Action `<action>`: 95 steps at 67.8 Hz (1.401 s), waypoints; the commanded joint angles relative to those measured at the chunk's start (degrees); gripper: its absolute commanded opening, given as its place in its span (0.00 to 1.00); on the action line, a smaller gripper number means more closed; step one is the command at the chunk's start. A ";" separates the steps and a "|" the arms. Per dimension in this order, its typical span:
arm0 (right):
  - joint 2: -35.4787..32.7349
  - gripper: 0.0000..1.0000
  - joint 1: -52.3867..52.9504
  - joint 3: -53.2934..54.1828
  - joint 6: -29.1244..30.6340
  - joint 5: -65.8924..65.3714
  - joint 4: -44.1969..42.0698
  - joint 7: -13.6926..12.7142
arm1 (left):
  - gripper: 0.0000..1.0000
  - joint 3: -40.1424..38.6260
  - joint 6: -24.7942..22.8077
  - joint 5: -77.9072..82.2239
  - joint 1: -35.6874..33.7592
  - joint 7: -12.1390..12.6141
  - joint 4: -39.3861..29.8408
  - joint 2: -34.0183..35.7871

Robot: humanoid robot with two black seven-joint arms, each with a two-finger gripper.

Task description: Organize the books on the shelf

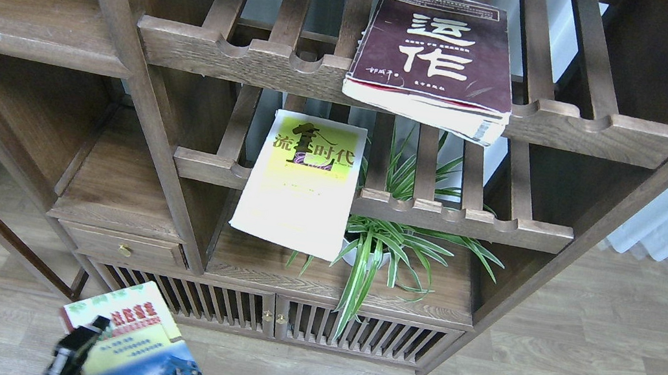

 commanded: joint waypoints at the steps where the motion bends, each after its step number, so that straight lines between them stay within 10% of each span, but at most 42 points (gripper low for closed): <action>1: -0.12 0.99 0.36 0.01 -0.03 0.00 -0.89 0.01 | 0.05 -7.04 0.00 0.61 2.42 2.30 -4.18 2.48; 39: -0.12 0.99 1.24 0.01 -0.03 0.26 -4.14 0.01 | 0.07 -43.95 0.00 1.93 4.80 15.83 -16.75 3.10; 66: 0.06 0.99 1.59 -0.08 -0.03 1.05 -6.25 1.68 | 0.09 -59.69 0.00 1.67 -0.21 18.21 -19.21 2.93; 87: 0.06 0.99 1.50 -0.08 -0.03 2.37 -6.17 1.85 | 0.06 -65.41 0.00 2.19 -20.50 43.75 -11.92 1.17; 95: -0.03 0.99 1.42 -0.08 -0.03 2.37 -6.25 1.94 | 0.06 -65.41 0.00 3.51 -26.57 43.75 -9.81 0.38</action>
